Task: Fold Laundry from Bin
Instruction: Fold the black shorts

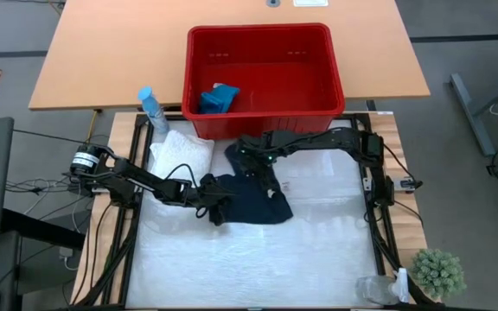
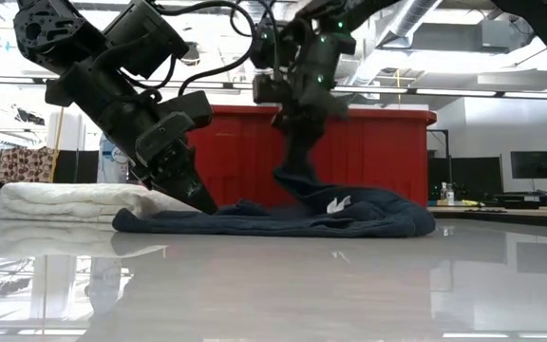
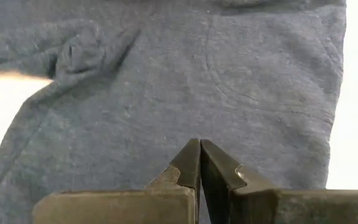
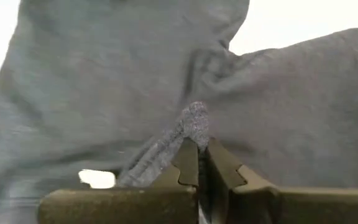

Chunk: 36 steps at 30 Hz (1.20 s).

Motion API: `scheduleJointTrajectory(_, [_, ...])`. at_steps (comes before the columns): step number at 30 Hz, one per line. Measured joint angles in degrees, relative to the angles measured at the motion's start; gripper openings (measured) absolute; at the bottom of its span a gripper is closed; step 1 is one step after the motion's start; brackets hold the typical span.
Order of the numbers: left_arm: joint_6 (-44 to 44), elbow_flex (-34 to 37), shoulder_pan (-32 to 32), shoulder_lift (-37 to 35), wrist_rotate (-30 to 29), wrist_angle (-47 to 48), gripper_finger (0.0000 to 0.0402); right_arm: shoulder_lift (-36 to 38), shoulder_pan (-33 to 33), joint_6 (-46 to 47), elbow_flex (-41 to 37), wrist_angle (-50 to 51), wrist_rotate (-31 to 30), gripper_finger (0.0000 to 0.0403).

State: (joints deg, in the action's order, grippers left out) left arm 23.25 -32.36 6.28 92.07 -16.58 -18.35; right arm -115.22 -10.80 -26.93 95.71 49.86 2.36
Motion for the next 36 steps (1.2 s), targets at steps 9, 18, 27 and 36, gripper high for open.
scheduleJointTrajectory(9, [-0.05,0.0,0.0,0.0,-0.15,0.01,0.0,0.83,5.13,1.16,1.42,6.1,2.27,0.0029])
scheduleJointTrajectory(18, [-1.25,0.0,0.0,-0.02,-0.15,0.19,0.0,3.23,10.6,0.1,0.21,12.9,0.42,0.0029])
scheduleJointTrajectory(27, [-1.55,-0.01,0.0,-0.02,-0.23,0.78,0.0,7.02,14.02,1.15,-0.69,14.59,-2.73,0.0029])
scheduleJointTrajectory(36, [-3.74,-0.02,-0.02,-0.02,-0.24,0.48,0.0,9.62,15.72,3.34,-0.67,16.49,-2.53,0.0029])
